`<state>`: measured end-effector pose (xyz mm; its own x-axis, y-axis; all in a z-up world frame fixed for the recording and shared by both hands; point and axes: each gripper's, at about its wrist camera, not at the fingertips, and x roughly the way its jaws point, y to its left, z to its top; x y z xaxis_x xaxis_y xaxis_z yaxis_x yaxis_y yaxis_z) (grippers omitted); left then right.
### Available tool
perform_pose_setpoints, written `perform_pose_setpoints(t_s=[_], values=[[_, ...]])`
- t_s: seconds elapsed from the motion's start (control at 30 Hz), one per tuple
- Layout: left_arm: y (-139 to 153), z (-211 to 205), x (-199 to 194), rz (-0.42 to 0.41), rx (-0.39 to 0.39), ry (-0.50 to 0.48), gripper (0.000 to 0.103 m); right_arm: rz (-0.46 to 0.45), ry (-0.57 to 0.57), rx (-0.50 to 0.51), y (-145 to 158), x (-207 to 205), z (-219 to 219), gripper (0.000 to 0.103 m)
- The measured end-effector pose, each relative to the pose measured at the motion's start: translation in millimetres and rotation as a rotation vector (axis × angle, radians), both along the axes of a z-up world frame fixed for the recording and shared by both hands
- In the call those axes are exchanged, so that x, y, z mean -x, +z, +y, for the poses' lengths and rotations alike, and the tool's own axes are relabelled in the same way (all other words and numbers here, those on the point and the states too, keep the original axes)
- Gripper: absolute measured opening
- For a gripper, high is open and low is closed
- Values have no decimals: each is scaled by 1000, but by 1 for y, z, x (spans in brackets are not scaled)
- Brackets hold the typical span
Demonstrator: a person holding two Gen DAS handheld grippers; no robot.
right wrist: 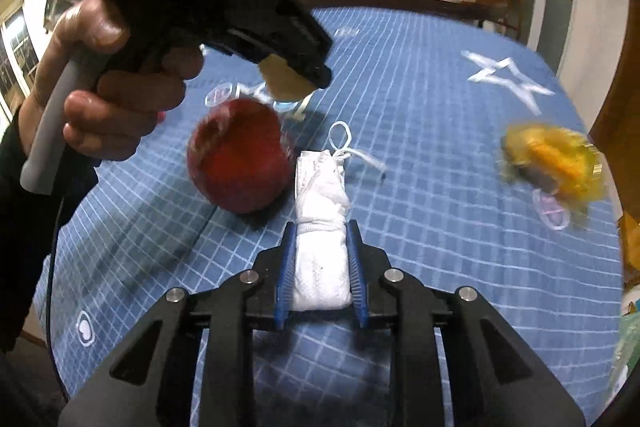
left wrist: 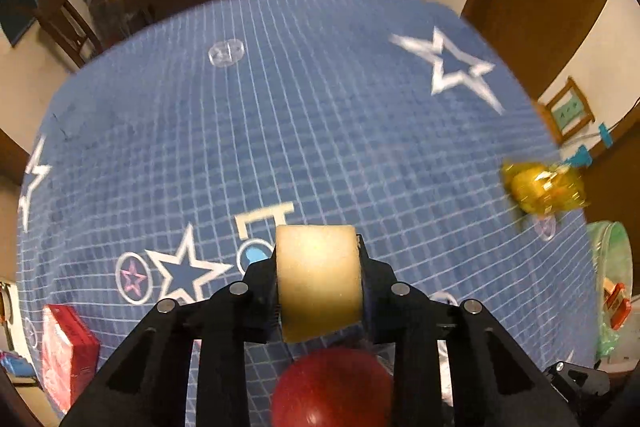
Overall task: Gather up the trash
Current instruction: 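Grasp the white cloth bundle with the right tool while the left tool grasps the cream sponge, then carry the white cloth bundle and cream sponge over the green bin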
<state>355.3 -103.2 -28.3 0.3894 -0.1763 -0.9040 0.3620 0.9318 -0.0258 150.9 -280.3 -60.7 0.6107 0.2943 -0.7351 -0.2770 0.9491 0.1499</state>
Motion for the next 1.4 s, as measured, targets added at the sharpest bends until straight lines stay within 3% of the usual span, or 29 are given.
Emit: perform_pose_setpoints(t_s=[0.33, 0.67, 0.9, 1.1, 1.4], values=[[94, -35, 77, -247, 60, -77, 32, -185, -122, 11, 62, 58, -49, 23], [134, -111, 158, -404, 109, -203, 32, -359, -365, 67, 109, 127, -119, 23], [125, -152, 220, -476, 119, -247, 32, -492, -534, 57, 139, 167, -162, 23], [97, -170, 269, -537, 91, -233, 32, -568, -598, 111, 138, 191, -163, 23], [69, -224, 310, -542, 106, -366, 32, -522, -708, 142, 119, 222, -202, 23]])
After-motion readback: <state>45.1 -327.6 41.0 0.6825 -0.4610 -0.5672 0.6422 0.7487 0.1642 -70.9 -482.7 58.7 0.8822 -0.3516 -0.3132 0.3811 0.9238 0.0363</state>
